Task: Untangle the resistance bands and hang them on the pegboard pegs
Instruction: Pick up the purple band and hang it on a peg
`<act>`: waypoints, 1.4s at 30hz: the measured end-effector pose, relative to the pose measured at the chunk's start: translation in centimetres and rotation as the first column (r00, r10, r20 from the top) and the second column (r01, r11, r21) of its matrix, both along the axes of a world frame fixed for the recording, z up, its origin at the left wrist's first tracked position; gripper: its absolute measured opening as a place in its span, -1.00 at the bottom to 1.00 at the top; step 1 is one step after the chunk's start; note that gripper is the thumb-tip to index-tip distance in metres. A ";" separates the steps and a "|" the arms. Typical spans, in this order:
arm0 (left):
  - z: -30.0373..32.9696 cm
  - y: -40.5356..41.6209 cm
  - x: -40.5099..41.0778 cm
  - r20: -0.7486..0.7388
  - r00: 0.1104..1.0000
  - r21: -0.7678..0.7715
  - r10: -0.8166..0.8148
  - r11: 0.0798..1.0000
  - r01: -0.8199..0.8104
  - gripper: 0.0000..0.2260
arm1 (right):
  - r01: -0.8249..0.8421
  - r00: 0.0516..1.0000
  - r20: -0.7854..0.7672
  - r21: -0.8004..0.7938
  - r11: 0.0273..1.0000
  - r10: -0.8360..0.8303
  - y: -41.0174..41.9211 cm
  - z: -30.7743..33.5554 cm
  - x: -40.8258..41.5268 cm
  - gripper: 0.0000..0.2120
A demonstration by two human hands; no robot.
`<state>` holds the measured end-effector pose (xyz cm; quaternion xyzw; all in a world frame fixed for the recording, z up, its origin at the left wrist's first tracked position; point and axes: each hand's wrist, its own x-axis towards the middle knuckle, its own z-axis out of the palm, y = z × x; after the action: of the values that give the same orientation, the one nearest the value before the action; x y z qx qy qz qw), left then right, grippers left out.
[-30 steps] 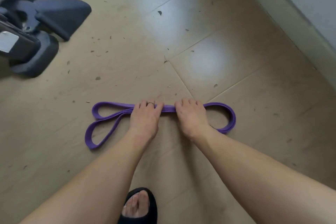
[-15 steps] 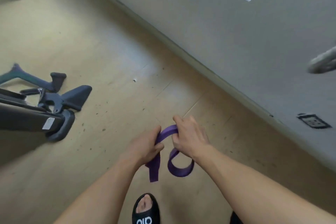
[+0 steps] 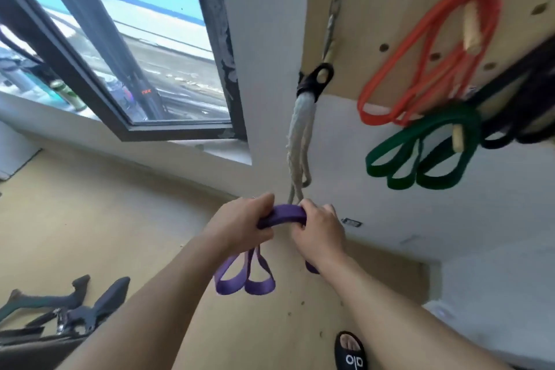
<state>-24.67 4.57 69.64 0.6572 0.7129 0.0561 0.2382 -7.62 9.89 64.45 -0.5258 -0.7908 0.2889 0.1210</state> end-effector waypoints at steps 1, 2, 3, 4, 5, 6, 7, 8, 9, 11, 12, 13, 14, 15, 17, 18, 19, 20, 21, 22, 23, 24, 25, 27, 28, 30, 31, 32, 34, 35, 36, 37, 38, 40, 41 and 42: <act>2.0 1.0 1.3 -0.006 0.999 0.011 -0.053 0.999 0.053 -0.72 | 0.034 0.999 -0.008 0.027 0.999 -0.033 0.2 1.8 1.5 -0.89; 3.7 1.9 2.5 -0.009 0.995 0.022 -0.103 0.994 0.103 -0.72 | 0.074 0.997 -0.019 0.051 0.996 -0.073 0.5 3.4 3.0 -0.87; 5.3 2.7 3.9 -0.011 0.988 0.029 -0.154 0.988 0.154 -0.72 | 0.117 0.993 -0.034 0.075 0.990 -0.115 0.7 4.8 4.5 -0.85; 6.7 3.5 5.3 -0.017 0.979 0.037 -0.205 0.978 0.206 -0.72 | 0.155 0.987 -0.050 0.100 0.983 -0.151 0.8 6.0 6.0 -0.84; 8.0 4.3 6.8 -0.023 0.966 0.046 -0.256 0.965 0.257 -0.73 | 0.186 0.982 -0.059 0.125 0.975 -0.180 1.0 7.2 7.5 -0.83; 9.2 5.1 8.2 -0.025 0.953 0.059 -0.302 0.951 0.303 -0.73 | 0.210 0.977 -0.058 0.144 0.967 -0.204 1.2 8.1 9.1 -0.83; 10.2 5.8 9.6 -0.020 0.940 0.074 -0.341 0.937 0.342 -0.73 | 0.226 0.974 -0.055 0.161 0.961 -0.220 1.4 9.0 10.5 -0.84; 11.1 6.5 11.0 -0.015 0.928 0.087 -0.373 0.924 0.372 -0.72 | 0.239 0.971 -0.053 0.175 0.955 -0.234 1.7 9.8 12.0 -0.88; 11.9 7.2 12.4 -0.009 0.917 0.098 -0.398 0.913 0.397 -0.70 | 0.250 0.968 -0.052 0.193 0.949 -0.245 2.1 10.5 13.4 -0.93; 13.1 8.7 14.9 0.005 0.898 0.123 -0.440 0.891 0.436 -0.69 | 0.275 0.961 -0.066 0.241 0.931 -0.267 3.0 12.0 16.0 -0.89; 13.6 9.4 16.2 0.009 0.888 0.143 -0.459 0.880 0.453 -0.70 | 0.289 0.957 -0.080 0.273 0.918 -0.278 3.5 12.6 17.3 -0.84; 14.0 10.2 17.5 0.007 0.879 0.164 -0.477 0.868 0.469 -0.70 | 0.304 0.953 -0.099 0.301 0.904 -0.287 3.9 13.4 18.6 -0.77; 14.3 10.9 18.8 0.004 0.872 0.183 -0.489 0.858 0.480 -0.71 | 0.311 0.950 -0.108 0.322 0.894 -0.292 4.3 14.1 19.8 -0.70; 14.6 11.6 20.2 0.007 0.868 0.200 -0.496 0.852 0.484 -0.71 | 0.310 0.951 -0.108 0.340 0.888 -0.290 4.7 14.8 21.0 -0.65; 15.1 12.8 22.6 0.024 0.859 0.220 -0.511 0.841 0.494 -0.70 | 0.307 0.952 -0.110 0.359 0.881 -0.287 5.5 15.7 23.4 -0.62; 15.3 13.4 23.8 0.034 0.853 0.225 -0.521 0.836 0.501 -0.71 | 0.311 0.950 -0.114 0.363 0.878 -0.290 5.9 15.9 24.6 -0.64; 15.5 13.9 24.9 0.046 0.847 0.225 -0.529 0.832 0.508 -0.71 | 0.318 0.948 -0.116 0.358 0.878 -0.297 6.4 16.0 25.7 -0.67; 15.7 14.4 25.9 0.057 0.840 0.228 -0.539 0.827 0.514 -0.71 | 0.326 0.945 -0.115 0.345 0.880 -0.305 6.8 16.2 26.8 -0.72; 15.7 14.9 26.9 0.060 0.836 0.233 -0.546 0.822 0.520 -0.72 | 0.334 0.943 -0.114 0.323 0.885 -0.314 7.3 16.2 27.9 -0.77; 15.7 15.3 27.9 0.056 0.834 0.242 -0.548 0.818 0.522 -0.72 | 0.342 0.940 -0.113 0.297 0.891 -0.323 7.7 16.3 28.8 -0.83; 15.6 15.8 28.8 0.053 0.837 0.255 -0.545 0.817 0.517 -0.73 | 0.351 0.936 -0.113 0.270 0.897 -0.332 8.3 16.2 29.7 -0.89; 15.5 16.1 29.6 0.049 0.840 0.272 -0.541 0.816 0.510 -0.74 | 0.363 0.932 -0.115 0.241 0.900 -0.345 8.8 16.2 30.5 -0.91; 15.3 16.5 30.4 0.040 0.843 0.292 -0.536 0.814 0.503 -0.75 | 0.377 0.926 -0.121 0.221 0.899 -0.359 9.2 16.2 31.2 -0.92; 14.8 17.2 31.8 0.006 0.854 0.315 -0.520 0.811 0.492 -0.76 | 0.396 0.918 -0.125 0.207 0.895 -0.377 10.0 16.1 32.6 -0.90; 14.7 17.5 32.4 -0.009 0.860 0.319 -0.509 0.814 0.485 -0.76 | 0.400 0.916 -0.126 0.198 0.895 -0.382 10.3 16.1 33.2 -0.89; 14.5 18.2 33.6 -0.034 0.873 0.323 -0.486 0.821 0.470 -0.77 | 0.400 0.916 -0.121 0.181 0.899 -0.383 10.9 16.2 34.3 -0.88; 14.4 18.5 34.2 -0.051 0.879 0.322 -0.475 0.825 0.464 -0.76 | 0.396 0.917 -0.115 0.181 0.900 -0.381 11.3 16.3 34.8 -0.87; 14.4 18.7 34.7 -0.068 0.883 0.322 -0.464 0.828 0.460 -0.75 | 0.396 0.918 -0.104 0.187 0.899 -0.383 11.6 16.4 35.2 -0.87; 14.3 19.1 35.6 -0.079 0.892 0.315 -0.445 0.838 0.446 -0.70 | 0.398 0.917 -0.082 0.201 0.895 -0.390 12.1 16.5 36.1 -0.87; 14.2 19.3 35.9 -0.078 0.896 0.307 -0.437 0.844 0.439 -0.67 | 0.398 0.917 -0.080 0.197 0.896 -0.390 12.4 16.6 36.3 -0.86; 14.2 19.5 36.2 -0.079 0.899 0.296 -0.431 0.851 0.434 -0.63 | 0.398 0.917 -0.086 0.184 0.899 -0.389 12.6 16.6 36.5 -0.85; 14.1 19.8 36.4 -0.081 0.902 0.287 -0.424 0.857 0.429 -0.59 | 0.397 0.918 -0.098 0.166 0.903 -0.385 12.9 16.6 36.6 -0.86; 14.0 20.0 36.6 -0.082 0.909 0.280 -0.409 0.866 0.415 -0.57 | 0.394 0.918 -0.113 0.146 0.907 -0.380 13.3 16.5 36.7 -0.86; 13.7 20.6 36.8 -0.076 0.927 0.292 -0.367 0.881 0.373 -0.60 | 0.404 0.908 -0.161 0.091 0.910 -0.387 14.2 16.3 36.5 -0.82; 13.6 20.9 36.8 -0.074 0.934 0.307 -0.350 0.883 0.355 -0.64 | 0.416 0.897 -0.187 0.057 0.908 -0.400 14.6 16.3 36.4 -0.81; 13.4 21.2 36.9 -0.072 0.938 0.322 -0.338 0.882 0.343 -0.66 | 0.430 0.885 -0.211 0.023 0.903 -0.416 15.0 16.4 36.3 -0.80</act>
<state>12.24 25.73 83.02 0.8029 0.5686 0.1273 0.1260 28.68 24.88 80.85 -0.6492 -0.6503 0.2797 0.2782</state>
